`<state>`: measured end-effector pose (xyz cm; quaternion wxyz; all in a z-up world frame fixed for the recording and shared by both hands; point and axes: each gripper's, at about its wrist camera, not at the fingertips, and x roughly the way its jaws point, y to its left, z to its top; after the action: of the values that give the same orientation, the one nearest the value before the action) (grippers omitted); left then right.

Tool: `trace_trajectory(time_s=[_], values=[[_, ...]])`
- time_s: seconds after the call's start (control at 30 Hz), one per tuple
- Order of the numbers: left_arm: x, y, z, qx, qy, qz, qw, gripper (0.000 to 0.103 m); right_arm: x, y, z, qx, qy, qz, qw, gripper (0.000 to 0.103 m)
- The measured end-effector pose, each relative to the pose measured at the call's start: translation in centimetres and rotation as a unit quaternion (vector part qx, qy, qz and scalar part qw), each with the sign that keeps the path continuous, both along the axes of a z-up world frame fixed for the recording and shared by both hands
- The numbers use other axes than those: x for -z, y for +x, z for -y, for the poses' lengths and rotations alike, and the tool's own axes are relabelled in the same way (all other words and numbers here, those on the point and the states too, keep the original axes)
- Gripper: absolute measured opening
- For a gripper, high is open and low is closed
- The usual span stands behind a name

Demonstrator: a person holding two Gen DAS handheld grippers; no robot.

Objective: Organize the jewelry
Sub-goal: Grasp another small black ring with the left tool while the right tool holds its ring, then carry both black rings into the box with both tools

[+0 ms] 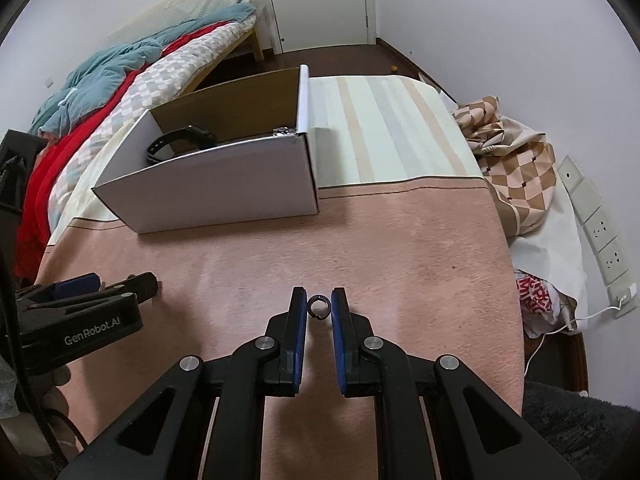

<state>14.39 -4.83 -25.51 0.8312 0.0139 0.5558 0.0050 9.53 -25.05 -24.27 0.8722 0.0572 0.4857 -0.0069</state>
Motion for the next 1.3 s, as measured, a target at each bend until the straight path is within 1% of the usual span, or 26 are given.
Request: trace_trajectory(time_s=[0.07, 0.1, 0.13, 0.2, 0.3, 0.4, 0.43, 0.5, 0.57, 0.6, 0.67, 0.7, 1.07, 1.17, 1.3], values=[[-0.1, -0.4, 0.1, 0.002, -0.001, 0.003, 1.0000, 0.069, 0.1, 0.0, 0.2, 0.003, 0.002, 0.000, 1.000, 0.013], [-0.1, -0.4, 0.1, 0.002, -0.004, 0.005, 1.0000, 0.061, 0.1, 0.1, 0.3, 0.005, 0.002, 0.000, 1.000, 0.013], [-0.2, -0.5, 0.1, 0.003, -0.006, 0.006, 1.0000, 0.058, 0.1, 0.1, 0.3, 0.005, 0.002, 0.000, 1.000, 0.013], [-0.3, -0.9, 0.3, 0.003, -0.006, 0.005, 1.0000, 0.058, 0.1, 0.1, 0.3, 0.007, 0.002, 0.001, 1.000, 0.013], [-0.4, -1.2, 0.2, 0.002, -0.017, 0.006, 0.9998, 0.046, 0.1, 0.1, 0.3, 0.007, 0.002, 0.001, 1.000, 0.013], [-0.4, -1.1, 0.1, 0.004, -0.017, 0.006, 0.9998, 0.041, 0.1, 0.1, 0.4, 0.009, 0.002, 0.002, 1.000, 0.013], [-0.5, -1.2, 0.1, 0.006, -0.018, 0.008, 0.9998, 0.033, 0.1, 0.1, 0.4, 0.009, 0.003, 0.001, 1.000, 0.013], [-0.5, -1.2, 0.1, 0.007, -0.019, 0.009, 0.9998, 0.026, 0.0, 0.0, 0.5, 0.011, 0.003, 0.001, 1.000, 0.013], [-0.6, -1.1, 0.0, 0.007, -0.020, 0.010, 0.9997, 0.021, -0.1, 0.0, 0.5, 0.011, 0.003, 0.002, 1.000, 0.013], [-0.6, -1.1, -0.1, 0.007, -0.022, 0.011, 0.9997, 0.016, -0.1, 0.0, 0.5, 0.012, 0.003, 0.002, 1.000, 0.013], [-0.6, -0.9, -0.2, 0.007, -0.023, 0.012, 0.9996, 0.014, -0.2, 0.0, 0.5, 0.012, 0.004, 0.004, 1.000, 0.013], [-0.6, -1.0, -0.1, 0.007, -0.024, 0.012, 0.9996, 0.010, -0.3, 0.0, 0.5, 0.013, 0.004, 0.005, 1.000, 0.013], [-1.1, -0.9, -0.6, 0.003, -0.035, 0.019, 0.9992, 0.010, -1.4, -0.1, 0.3, 0.013, 0.011, 0.018, 1.000, 0.013], [-2.0, -1.0, -0.7, 0.004, -0.043, 0.027, 0.9987, 0.010, -2.1, 0.0, 0.1, 0.011, 0.017, 0.023, 1.000, 0.013], [-4.5, -0.7, -0.7, 0.008, -0.062, 0.042, 0.9972, 0.010, -4.3, 0.8, -0.2, 0.000, 0.037, 0.038, 0.999, 0.013]])
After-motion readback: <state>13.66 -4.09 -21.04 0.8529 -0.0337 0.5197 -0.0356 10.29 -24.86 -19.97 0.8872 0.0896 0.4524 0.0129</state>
